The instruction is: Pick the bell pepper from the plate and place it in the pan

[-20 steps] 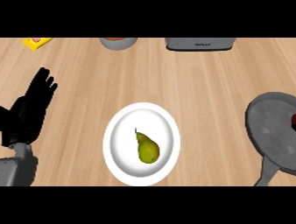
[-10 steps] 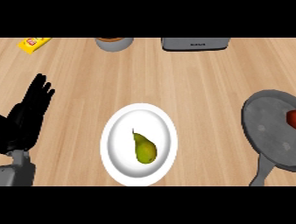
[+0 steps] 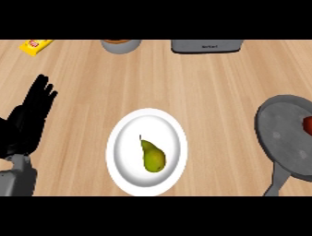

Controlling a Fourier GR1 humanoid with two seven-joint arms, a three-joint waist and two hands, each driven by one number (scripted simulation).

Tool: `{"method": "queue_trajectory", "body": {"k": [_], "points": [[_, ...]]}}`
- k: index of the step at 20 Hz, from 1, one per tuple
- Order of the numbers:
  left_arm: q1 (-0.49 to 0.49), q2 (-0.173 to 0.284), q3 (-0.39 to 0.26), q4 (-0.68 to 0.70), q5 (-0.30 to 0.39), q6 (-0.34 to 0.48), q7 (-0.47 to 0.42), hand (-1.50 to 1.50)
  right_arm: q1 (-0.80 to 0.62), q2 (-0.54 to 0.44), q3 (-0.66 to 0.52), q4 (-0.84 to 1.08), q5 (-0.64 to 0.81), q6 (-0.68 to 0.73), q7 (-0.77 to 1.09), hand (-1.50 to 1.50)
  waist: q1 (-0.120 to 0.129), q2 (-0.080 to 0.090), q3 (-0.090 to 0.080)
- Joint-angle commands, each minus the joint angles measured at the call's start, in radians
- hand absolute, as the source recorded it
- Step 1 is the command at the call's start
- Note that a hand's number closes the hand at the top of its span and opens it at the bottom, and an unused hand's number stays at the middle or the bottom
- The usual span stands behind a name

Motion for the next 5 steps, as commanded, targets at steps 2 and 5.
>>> {"method": "queue_trajectory", "body": {"k": [2, 5], "points": [[0.029, 0.003, 0.006, -0.019, 0.004, -0.028, -0.017, 0.00, 0.181, 0.015, 0.079, -0.035, -0.125, -0.036, -0.140, -1.50, 0.018, 0.004, 0.000], [0.013, -0.032, -0.027, -0.084, -0.017, 0.024, 0.057, 0.00, 0.210, 0.015, 0.105, -0.004, -0.119, -0.042, -0.184, -1.50, 0.023, 0.004, 0.000]]}}
